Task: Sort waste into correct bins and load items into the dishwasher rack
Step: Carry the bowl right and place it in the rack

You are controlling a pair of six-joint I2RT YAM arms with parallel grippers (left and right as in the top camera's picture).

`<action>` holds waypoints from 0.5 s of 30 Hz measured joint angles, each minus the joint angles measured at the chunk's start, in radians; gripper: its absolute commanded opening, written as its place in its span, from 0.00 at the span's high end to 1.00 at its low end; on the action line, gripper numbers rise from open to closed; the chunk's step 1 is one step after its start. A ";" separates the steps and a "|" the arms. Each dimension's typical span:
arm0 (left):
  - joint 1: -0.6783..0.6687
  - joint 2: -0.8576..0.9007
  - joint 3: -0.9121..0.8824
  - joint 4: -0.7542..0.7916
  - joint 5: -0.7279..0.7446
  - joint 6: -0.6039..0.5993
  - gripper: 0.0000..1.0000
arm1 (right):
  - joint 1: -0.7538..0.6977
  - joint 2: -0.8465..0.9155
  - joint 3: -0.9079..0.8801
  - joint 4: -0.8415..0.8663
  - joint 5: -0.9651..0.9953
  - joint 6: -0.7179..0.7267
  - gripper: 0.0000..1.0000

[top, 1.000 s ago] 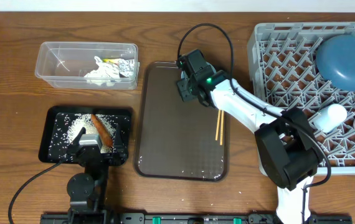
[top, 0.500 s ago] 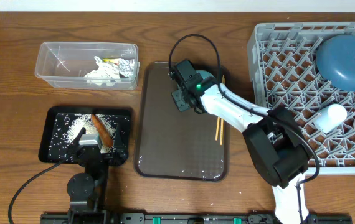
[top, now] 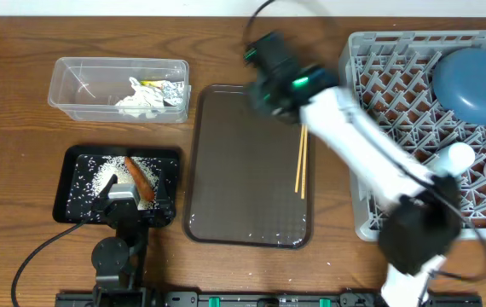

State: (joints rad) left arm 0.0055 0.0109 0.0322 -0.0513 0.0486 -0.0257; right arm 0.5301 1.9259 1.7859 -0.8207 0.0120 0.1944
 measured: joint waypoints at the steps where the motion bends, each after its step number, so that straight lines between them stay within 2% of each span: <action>1: 0.000 0.000 0.000 0.000 0.000 0.000 0.02 | -0.050 -0.036 0.006 -0.016 -0.046 0.000 0.99; 4: 0.000 0.000 0.000 0.000 0.000 0.000 0.02 | -0.232 -0.107 0.025 -0.060 -0.220 -0.012 0.99; 8: 0.000 0.000 0.000 0.000 0.000 0.000 0.02 | -0.509 -0.120 0.015 -0.133 -0.567 -0.075 0.99; 11: 0.000 0.000 0.000 0.000 0.000 0.000 0.02 | -0.649 -0.113 -0.049 -0.149 -0.773 -0.133 0.99; 15: 0.000 0.000 0.000 0.000 0.000 0.000 0.02 | -0.764 -0.111 -0.158 -0.050 -0.984 -0.180 0.99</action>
State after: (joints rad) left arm 0.0055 0.0109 0.0322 -0.0513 0.0486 -0.0261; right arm -0.2337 1.8149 1.6283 -0.8703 -0.9722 0.0147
